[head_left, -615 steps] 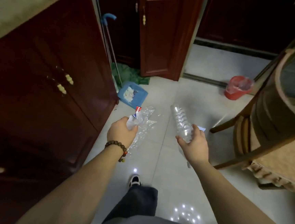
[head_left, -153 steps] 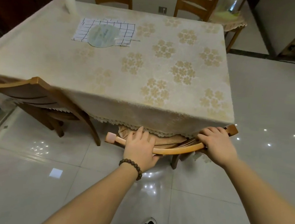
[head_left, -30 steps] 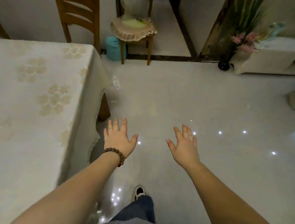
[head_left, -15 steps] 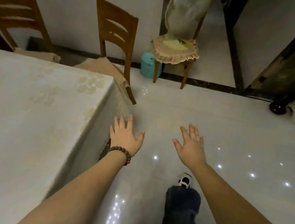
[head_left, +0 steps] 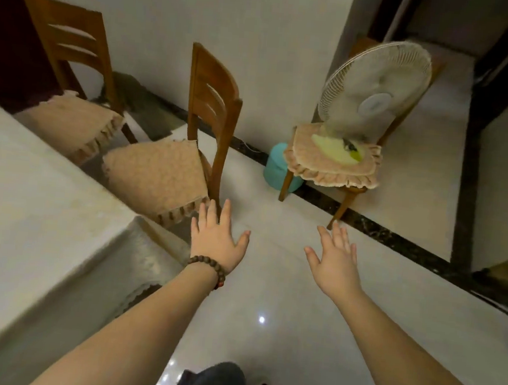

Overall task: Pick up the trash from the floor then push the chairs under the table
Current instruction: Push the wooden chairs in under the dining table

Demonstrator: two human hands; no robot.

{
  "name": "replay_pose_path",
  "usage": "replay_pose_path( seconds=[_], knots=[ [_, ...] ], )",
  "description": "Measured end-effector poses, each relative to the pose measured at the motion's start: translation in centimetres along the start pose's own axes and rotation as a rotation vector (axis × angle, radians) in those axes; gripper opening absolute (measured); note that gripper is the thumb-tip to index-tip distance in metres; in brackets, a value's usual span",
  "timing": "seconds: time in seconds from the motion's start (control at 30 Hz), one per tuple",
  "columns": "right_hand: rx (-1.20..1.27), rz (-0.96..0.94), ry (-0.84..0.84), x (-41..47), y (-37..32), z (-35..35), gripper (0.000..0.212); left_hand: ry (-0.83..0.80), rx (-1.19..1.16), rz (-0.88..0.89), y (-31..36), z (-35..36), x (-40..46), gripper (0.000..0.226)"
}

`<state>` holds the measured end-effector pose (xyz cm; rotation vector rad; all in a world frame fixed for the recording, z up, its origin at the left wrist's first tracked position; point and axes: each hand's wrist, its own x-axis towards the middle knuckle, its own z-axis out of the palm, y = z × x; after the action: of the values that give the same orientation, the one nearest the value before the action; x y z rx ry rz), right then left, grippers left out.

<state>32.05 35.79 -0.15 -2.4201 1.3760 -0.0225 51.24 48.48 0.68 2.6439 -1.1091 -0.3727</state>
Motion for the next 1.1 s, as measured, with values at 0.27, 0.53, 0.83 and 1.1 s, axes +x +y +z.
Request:
replay_pose_path(
  seconds=[0.27, 0.53, 0.83, 1.1],
  knots=[
    [0.008, -0.191, 0.005, 15.5, 0.6, -2.2, 0.058, 0.075, -0.054, -0.159, 5.4, 0.1, 12.1, 0.079],
    [-0.024, -0.389, -0.013, 36.8, -1.7, -3.2, 0.06, 0.199, -0.175, -0.348, 9.0, 0.3, 30.1, 0.082],
    [-0.07, -0.633, -0.095, 57.0, -10.4, -8.0, 0.06, 0.324, -0.227, -0.53, 10.3, -6.0, 45.2, 0.083],
    [-0.133, -0.931, -0.187, 69.6, -20.0, -7.2, 0.066, 0.374, -0.186, -0.737, 9.2, -7.2, 52.1, 0.087]
  ],
)
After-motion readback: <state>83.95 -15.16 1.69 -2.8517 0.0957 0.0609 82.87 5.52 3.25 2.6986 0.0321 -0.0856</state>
